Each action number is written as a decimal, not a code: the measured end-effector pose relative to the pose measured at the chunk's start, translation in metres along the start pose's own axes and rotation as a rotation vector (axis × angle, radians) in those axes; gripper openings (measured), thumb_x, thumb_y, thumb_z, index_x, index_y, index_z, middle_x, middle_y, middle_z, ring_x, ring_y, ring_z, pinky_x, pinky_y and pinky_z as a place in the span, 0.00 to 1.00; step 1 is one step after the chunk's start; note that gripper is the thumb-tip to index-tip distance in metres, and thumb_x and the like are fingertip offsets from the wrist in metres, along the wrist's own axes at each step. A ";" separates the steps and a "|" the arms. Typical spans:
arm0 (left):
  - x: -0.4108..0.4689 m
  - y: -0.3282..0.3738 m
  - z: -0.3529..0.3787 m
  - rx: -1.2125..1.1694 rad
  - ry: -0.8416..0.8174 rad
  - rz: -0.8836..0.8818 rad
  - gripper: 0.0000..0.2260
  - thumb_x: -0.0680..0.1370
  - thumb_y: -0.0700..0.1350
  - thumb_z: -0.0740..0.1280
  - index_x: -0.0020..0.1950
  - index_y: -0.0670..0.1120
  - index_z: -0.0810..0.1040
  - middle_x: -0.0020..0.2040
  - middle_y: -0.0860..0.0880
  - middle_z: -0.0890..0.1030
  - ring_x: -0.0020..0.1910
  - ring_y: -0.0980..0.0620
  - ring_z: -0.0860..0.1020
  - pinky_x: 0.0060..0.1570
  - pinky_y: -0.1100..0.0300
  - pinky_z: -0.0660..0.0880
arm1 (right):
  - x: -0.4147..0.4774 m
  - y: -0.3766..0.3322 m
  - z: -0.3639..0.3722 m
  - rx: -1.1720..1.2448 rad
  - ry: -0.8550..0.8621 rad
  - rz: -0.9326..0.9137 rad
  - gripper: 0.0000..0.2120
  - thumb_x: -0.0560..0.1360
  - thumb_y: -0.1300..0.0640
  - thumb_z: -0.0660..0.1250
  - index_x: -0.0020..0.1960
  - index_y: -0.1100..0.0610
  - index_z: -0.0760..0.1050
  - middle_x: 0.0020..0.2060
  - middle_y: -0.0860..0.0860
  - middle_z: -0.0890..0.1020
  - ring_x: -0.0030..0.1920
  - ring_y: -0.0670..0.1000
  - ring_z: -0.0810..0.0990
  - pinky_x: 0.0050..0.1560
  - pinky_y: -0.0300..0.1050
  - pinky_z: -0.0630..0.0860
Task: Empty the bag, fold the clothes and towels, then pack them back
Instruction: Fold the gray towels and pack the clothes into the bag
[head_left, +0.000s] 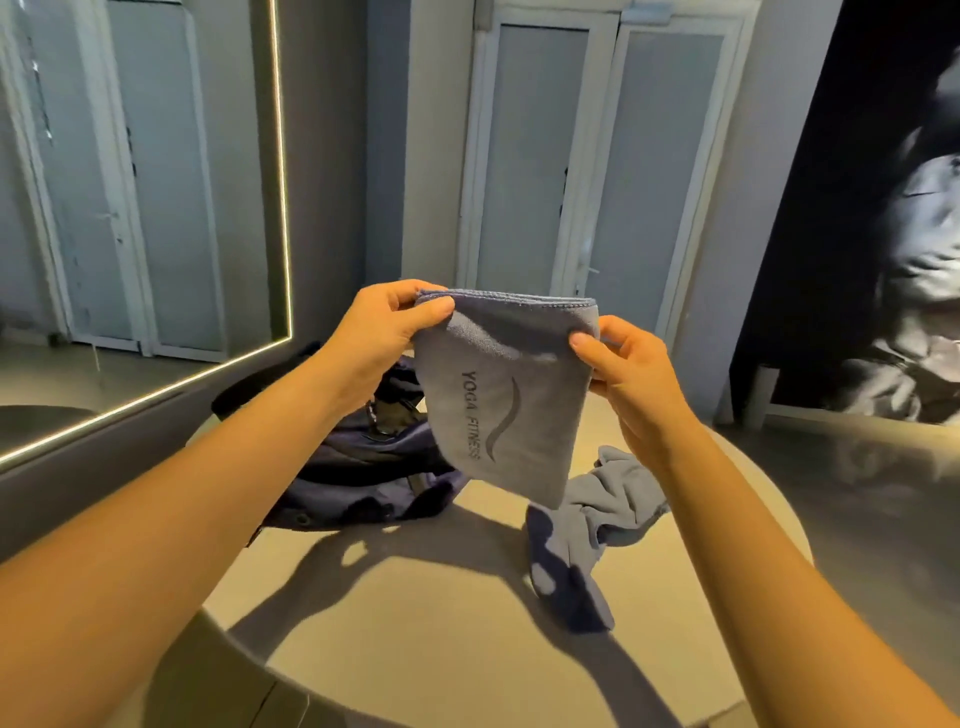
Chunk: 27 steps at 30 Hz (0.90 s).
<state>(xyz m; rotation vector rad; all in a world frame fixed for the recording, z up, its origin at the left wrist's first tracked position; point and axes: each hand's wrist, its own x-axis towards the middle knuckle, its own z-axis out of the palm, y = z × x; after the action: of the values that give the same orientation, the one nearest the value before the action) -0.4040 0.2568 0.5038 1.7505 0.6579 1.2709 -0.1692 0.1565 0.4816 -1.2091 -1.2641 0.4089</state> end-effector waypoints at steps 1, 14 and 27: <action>-0.010 0.000 -0.005 0.014 -0.036 0.009 0.07 0.82 0.43 0.67 0.56 0.46 0.84 0.46 0.51 0.86 0.43 0.59 0.83 0.41 0.67 0.78 | -0.010 0.002 0.000 0.006 -0.003 -0.013 0.10 0.81 0.51 0.66 0.60 0.51 0.80 0.54 0.47 0.84 0.56 0.50 0.83 0.51 0.44 0.83; -0.170 -0.078 -0.035 0.265 -0.646 -0.313 0.08 0.78 0.41 0.72 0.56 0.47 0.87 0.52 0.46 0.87 0.54 0.46 0.84 0.58 0.52 0.81 | -0.169 0.073 -0.018 -0.175 -0.684 0.327 0.04 0.77 0.66 0.69 0.50 0.59 0.79 0.44 0.56 0.86 0.47 0.52 0.85 0.55 0.47 0.81; -0.097 -0.148 0.025 0.306 0.020 -0.490 0.13 0.79 0.47 0.73 0.50 0.35 0.81 0.41 0.39 0.82 0.36 0.48 0.77 0.36 0.56 0.71 | -0.084 0.116 0.021 -0.251 -0.196 0.486 0.14 0.81 0.57 0.68 0.52 0.70 0.76 0.42 0.62 0.80 0.38 0.54 0.79 0.28 0.40 0.78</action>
<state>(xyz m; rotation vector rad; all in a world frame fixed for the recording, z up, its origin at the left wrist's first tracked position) -0.4047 0.2450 0.3255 1.6701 1.2574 0.8799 -0.1741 0.1434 0.3376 -1.7324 -1.2028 0.7535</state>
